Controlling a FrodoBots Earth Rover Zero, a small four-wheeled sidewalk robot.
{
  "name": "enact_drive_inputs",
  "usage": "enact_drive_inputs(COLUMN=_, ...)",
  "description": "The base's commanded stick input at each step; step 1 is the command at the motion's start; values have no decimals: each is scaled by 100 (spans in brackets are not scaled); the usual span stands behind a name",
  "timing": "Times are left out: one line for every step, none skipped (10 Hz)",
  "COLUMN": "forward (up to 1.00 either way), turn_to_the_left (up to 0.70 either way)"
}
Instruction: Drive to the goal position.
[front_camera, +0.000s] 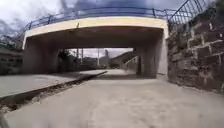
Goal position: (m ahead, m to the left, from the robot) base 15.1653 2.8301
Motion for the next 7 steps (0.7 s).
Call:
enact_drive_inputs(forward=100, turn_to_the_left=0)
enact_drive_inputs(forward=100, turn_to_the_left=0)
enact_drive_inputs(forward=100, turn_to_the_left=-27)
enact_drive_inputs(forward=100, turn_to_the_left=-27)
enact_drive_inputs(forward=100, turn_to_the_left=0)
enact_drive_inputs(forward=100, turn_to_the_left=0)
enact_drive_inputs(forward=100, turn_to_the_left=0)
